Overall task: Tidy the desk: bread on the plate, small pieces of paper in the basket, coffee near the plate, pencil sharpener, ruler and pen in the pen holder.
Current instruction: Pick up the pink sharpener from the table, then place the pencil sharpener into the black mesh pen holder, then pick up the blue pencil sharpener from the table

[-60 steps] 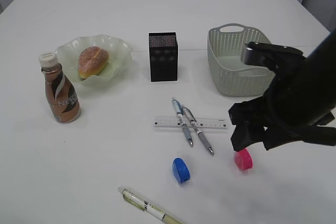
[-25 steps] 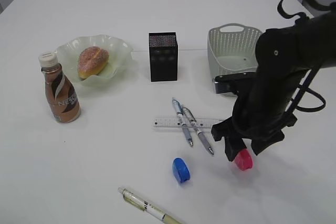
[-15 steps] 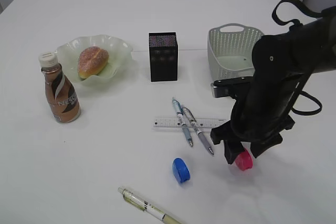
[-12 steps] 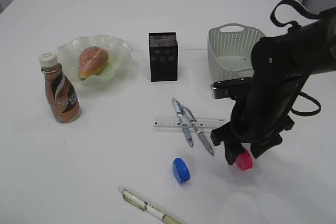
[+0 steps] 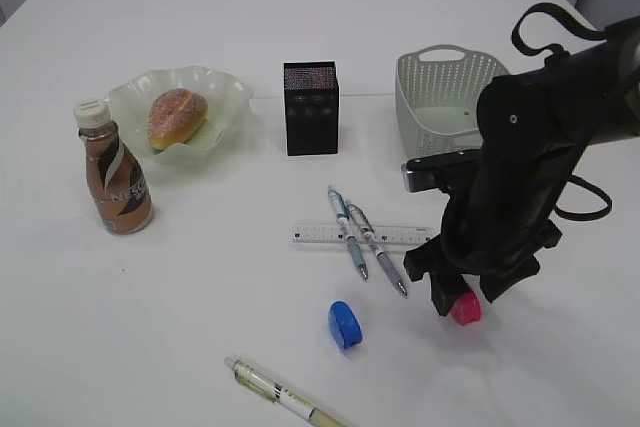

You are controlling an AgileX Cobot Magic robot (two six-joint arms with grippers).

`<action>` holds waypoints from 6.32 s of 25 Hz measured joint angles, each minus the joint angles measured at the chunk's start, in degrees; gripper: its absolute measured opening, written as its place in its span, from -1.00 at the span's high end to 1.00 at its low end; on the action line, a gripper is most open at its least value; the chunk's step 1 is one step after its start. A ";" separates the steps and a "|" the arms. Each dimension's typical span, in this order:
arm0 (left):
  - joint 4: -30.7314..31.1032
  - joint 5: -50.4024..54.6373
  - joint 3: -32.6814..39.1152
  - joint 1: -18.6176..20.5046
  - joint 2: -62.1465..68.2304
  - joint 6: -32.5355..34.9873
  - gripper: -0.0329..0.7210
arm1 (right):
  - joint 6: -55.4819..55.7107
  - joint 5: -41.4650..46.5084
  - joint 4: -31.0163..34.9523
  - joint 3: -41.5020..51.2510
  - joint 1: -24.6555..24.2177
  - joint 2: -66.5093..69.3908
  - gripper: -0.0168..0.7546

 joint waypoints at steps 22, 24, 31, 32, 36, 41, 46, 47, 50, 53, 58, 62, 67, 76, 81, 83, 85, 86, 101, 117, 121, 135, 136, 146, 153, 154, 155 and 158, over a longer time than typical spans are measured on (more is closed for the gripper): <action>0.00 0.00 0.00 0.00 0.00 0.00 -0.29 | 0.14 0.00 -0.34 0.00 0.00 0.05 0.47; 0.00 0.00 0.00 0.00 0.00 0.00 -0.29 | 0.14 0.00 -0.76 0.00 0.00 0.05 0.48; -0.04 0.22 0.00 0.00 0.00 0.00 -0.27 | 0.18 7.89 -1.55 -6.02 0.00 0.05 0.48; -0.04 0.37 0.00 0.00 0.00 0.00 -0.27 | 0.18 9.56 -1.55 -7.57 0.00 0.05 0.48; -0.04 0.70 0.00 0.00 0.00 0.00 -0.27 | 0.08 16.15 -1.55 -12.78 0.00 0.05 0.48; -0.28 0.70 0.00 0.00 0.00 0.00 -0.26 | -1.82 17.81 -1.07 -18.50 0.00 0.05 0.48; -2.23 0.70 0.00 0.00 0.00 -0.36 -0.22 | -7.35 13.11 2.82 -24.71 0.00 0.42 0.48; -2.22 0.70 0.00 0.00 0.00 -0.36 -0.22 | -8.59 11.42 4.02 -25.86 0.00 0.42 0.48; -2.22 0.70 0.00 0.00 0.00 -0.36 -0.22 | -11.96 4.45 6.76 -28.66 0.00 0.70 0.48; -2.22 0.70 0.00 0.00 0.00 -0.36 -0.22 | -13.19 -2.51 7.60 -29.95 0.00 0.70 0.48; -2.25 0.70 0.00 0.00 0.00 -0.36 -0.22 | -13.65 -15.65 7.60 -29.95 0.00 2.04 0.48; -2.25 0.32 0.00 0.00 0.00 -0.36 -0.22 | -13.75 -26.92 7.87 -29.95 0.00 4.63 0.48; -2.25 -1.55 0.00 0.00 0.00 -0.36 -0.22 | -13.75 -37.90 8.09 -29.95 0.00 7.92 0.48; -2.34 -3.48 0.00 0.00 0.00 -0.36 -0.22 | -13.75 -53.80 8.51 -29.95 0.00 13.79 0.48; -2.34 -4.53 0.00 0.00 0.00 -0.36 -0.22 | -13.75 -56.92 8.63 -30.89 0.56 17.07 0.48; -2.34 -4.94 0.00 0.00 0.00 -0.36 -0.22 | -13.75 -57.06 8.63 -31.71 1.02 18.35 0.48; -2.34 -4.94 0.00 0.00 0.00 -0.36 -0.22 | -13.75 -57.44 8.63 -32.43 1.48 19.43 0.48; -2.34 -4.94 0.00 0.00 0.00 -0.36 -0.22 | -13.75 -57.44 8.53 -32.79 1.61 19.95 0.48; -2.62 -5.37 0.00 0.00 0.00 -0.36 -0.21 | -13.75 -57.78 8.43 -33.26 1.74 21.00 0.48; -2.84 -5.37 0.00 0.00 0.00 -0.36 -0.15 | -13.75 -56.20 8.33 -33.26 1.74 21.00 0.08; -2.84 -5.37 0.00 0.00 0.00 -0.36 -0.13 | -13.75 -55.65 8.33 -33.37 1.74 21.00 0.05; -2.74 -3.43 0.00 0.00 0.00 -0.36 -0.13 | -13.31 -23.42 8.33 -33.87 1.74 3.82 0.06; -2.74 -3.02 0.00 0.00 0.00 -0.36 -0.13 | -13.31 -20.08 8.43 -33.87 1.74 2.48 0.06; -2.64 -1.07 0.00 0.00 0.00 -0.36 -0.13 | -11.59 14.21 8.51 -33.87 1.74 -7.14 0.07; -2.64 1.46 0.00 0.00 0.00 -0.36 -0.13 | -3.60 24.10 2.68 -33.87 3.41 -7.50 0.07; -2.64 1.55 0.00 0.00 0.00 -0.46 -0.13 | -2.41 24.10 0.89 -33.32 4.14 -7.54 0.07; -2.64 1.58 0.00 0.00 0.00 -0.46 -0.13 | -1.56 24.10 -0.24 -32.42 5.26 -7.66 0.07; -2.64 1.71 0.00 0.00 0.00 -0.57 -0.13 | -0.54 24.10 -0.76 -28.04 8.37 -7.89 0.07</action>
